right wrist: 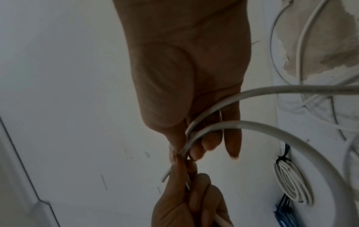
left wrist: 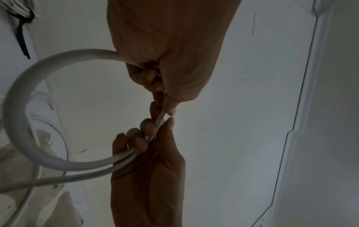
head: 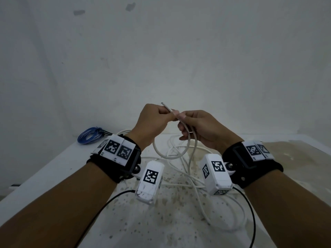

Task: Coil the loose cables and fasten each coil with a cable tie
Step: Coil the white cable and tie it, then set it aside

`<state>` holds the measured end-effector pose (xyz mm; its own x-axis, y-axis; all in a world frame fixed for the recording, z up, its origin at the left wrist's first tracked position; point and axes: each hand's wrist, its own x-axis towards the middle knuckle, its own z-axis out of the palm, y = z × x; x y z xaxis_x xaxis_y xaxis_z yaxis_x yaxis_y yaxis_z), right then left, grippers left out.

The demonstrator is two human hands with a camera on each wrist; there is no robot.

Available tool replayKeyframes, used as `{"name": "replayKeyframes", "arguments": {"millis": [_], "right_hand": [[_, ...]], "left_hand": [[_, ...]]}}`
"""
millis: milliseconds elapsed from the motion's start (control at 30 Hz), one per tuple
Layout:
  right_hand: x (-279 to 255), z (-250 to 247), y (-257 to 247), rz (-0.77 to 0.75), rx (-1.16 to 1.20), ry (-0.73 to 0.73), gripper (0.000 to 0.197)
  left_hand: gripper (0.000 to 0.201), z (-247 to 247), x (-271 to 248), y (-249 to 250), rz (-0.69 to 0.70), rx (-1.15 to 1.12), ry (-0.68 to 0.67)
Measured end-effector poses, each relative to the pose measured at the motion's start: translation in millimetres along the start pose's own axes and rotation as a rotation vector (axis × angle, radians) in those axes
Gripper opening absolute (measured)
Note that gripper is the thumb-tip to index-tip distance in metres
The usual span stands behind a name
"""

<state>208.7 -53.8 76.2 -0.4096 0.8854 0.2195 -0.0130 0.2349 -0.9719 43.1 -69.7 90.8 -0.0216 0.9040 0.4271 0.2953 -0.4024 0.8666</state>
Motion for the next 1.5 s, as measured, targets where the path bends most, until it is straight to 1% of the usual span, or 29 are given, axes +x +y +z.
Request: {"name": "replayKeyframes", "arguments": {"millis": [100,167,233,300,367,400,467,500,600,633,667,700,733,767,800,833,867,900,933,967,1000,1067,1133,1233,1267,1300,1400,1467,1500], "right_hand": [[-1,0,0,-0.027,-0.010,0.010,0.024],[-1,-3,1,-0.026,0.004,0.002,0.023],[-3,-4,1,-0.013,-0.021,-0.026,0.024],[-3,-3,-1,-0.005,-0.087,-0.056,0.031],[-2,0,-6,-0.008,-0.146,-0.074,0.036],[-1,1,-9,-0.008,-0.157,-0.072,0.036],[1,0,-12,-0.008,-0.130,-0.027,0.033],[3,-2,-13,-0.010,-0.077,0.029,0.031],[9,-10,-20,-0.024,0.245,0.247,0.029],[10,-12,-23,-0.042,0.354,0.300,0.029],[11,-13,-26,-0.064,0.448,0.340,0.029],[12,-13,-29,-0.088,0.528,0.371,0.030],[12,-11,-32,-0.110,0.597,0.392,0.031],[13,-8,-33,-0.126,0.655,0.405,0.032],[13,-3,-33,-0.139,0.700,0.412,0.033],[12,2,-32,-0.149,0.721,0.419,0.033],[11,6,-29,-0.154,0.711,0.434,0.033],[9,7,-25,-0.156,0.681,0.463,0.033],[6,5,-20,-0.156,0.652,0.503,0.032],[3,2,-17,-0.157,0.640,0.548,0.032],[1,-4,-15,-0.157,0.652,0.592,0.032],[-2,-15,-16,-0.163,0.689,0.661,0.031],[-4,-19,-18,-0.174,0.683,0.680,0.031],[-7,-14,-17,-0.169,0.698,0.584,0.031],[-9,-12,-15,-0.165,0.696,0.552,0.031],[-10,-11,-12,-0.166,0.671,0.535,0.031],[-10,-8,2,-0.190,0.536,0.562,0.032],[-8,-5,12,-0.181,0.534,0.584,0.033],[-8,-2,15,-0.156,0.571,0.577,0.033]], "left_hand": [[0.019,-1,3,1,-0.051,-0.073,0.019],[0.023,-1,4,-1,-0.076,-0.076,0.040],[0.025,-1,5,-3,-0.035,0.015,0.056],[0.025,-1,3,-2,0.034,0.088,0.040],[0.025,-1,0,1,0.068,0.090,0.007],[0.025,0,0,3,0.062,0.087,-0.003],[0.025,0,2,4,0.005,0.081,-0.003],[0.028,-1,5,2,-0.041,0.097,0.022],[0.048,-3,2,-10,-0.246,0.262,0.151],[0.057,-2,-6,-12,-0.349,0.282,0.133],[0.065,1,-18,-13,-0.467,0.243,0.040],[0.073,8,-30,-14,-0.603,0.149,-0.118],[0.083,16,-40,-15,-0.727,0.014,-0.308],[0.092,25,-47,-17,-0.816,-0.166,-0.469],[0.098,35,-49,-19,-0.871,-0.397,-0.542],[0.097,45,-47,-19,-0.890,-0.647,-0.493],[0.087,53,-42,-18,-0.869,-0.872,-0.324],[0.069,58,-36,-16,-0.812,-1.036,-0.089],[0.049,61,-30,-12,-0.735,-1.125,0.126],[0.031,62,-25,-7,-0.656,-1.156,0.259],[0.022,62,-23,-1,-0.595,-1.149,0.301],[0.018,63,-24,6,-0.555,-1.089,0.234],[0.021,68,-26,12,-0.559,-0.961,0.193],[0.016,69,-21,9,-0.520,-0.613,0.215],[0.015,66,-17,7,-0.516,-0.541,0.222],[0.015,62,-14,7,-0.519,-0.537,0.217],[0.019,50,-11,14,-0.498,-0.704,0.239],[0.021,47,-9,13,-0.467,-0.721,0.257],[0.023,47,-8,10,-0.440,-0.702,0.266]]}}
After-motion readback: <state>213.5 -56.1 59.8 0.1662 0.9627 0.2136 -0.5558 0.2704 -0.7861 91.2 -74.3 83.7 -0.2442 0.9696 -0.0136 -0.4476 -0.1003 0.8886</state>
